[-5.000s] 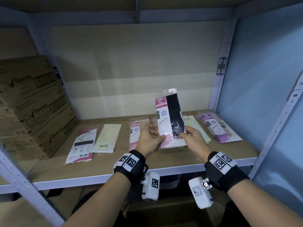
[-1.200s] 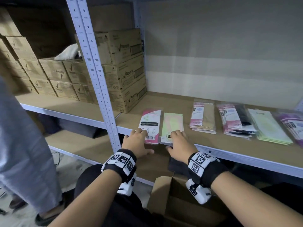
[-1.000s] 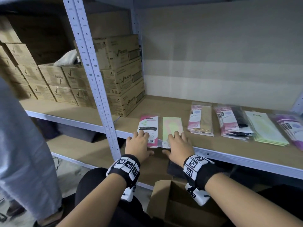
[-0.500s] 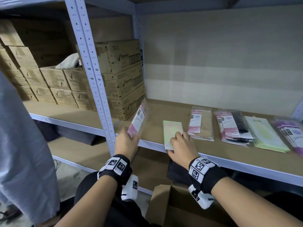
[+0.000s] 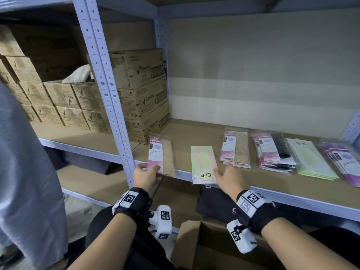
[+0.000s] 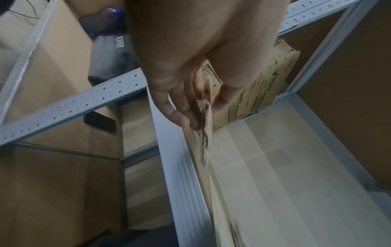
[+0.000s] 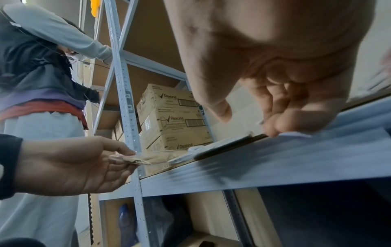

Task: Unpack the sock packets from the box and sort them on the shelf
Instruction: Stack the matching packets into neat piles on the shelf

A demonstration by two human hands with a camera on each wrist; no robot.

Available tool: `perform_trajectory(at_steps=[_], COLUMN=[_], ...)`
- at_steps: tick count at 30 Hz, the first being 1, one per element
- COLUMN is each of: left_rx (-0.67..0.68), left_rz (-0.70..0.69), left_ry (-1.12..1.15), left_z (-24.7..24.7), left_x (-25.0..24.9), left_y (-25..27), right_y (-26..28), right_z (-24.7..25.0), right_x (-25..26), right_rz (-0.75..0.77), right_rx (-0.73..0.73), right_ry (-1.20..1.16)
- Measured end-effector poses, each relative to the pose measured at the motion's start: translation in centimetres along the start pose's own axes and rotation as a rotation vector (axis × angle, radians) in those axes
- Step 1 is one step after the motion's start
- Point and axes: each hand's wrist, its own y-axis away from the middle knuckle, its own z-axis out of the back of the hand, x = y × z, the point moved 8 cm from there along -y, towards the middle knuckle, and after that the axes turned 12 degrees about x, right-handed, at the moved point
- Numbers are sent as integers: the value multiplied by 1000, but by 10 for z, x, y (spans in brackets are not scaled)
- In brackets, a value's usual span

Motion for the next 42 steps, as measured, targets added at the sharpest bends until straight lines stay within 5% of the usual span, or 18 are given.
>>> perform_trajectory(at_steps=[9,15,23,32,42], left_rx=[61,104,177,262,369], left_rz=[-33,-67,-96,-168,-178], left_ry=[53,80,164,196,199], left_z=[-16,-21,-23,-43,-94], left_x=[-1,-5,-13,-29,-32], left_y=[8,11,17,21,23], right_y=[0,3,6,17,21], right_z=[-28,-34,-21,39,77], right_x=[-16,-23,-16,-12,-44], right_rz=[-130,-165,-65,148,142], right_rx=[239,228,286,-70,-197], right_ry=[-567,-935,-983,-915,-803])
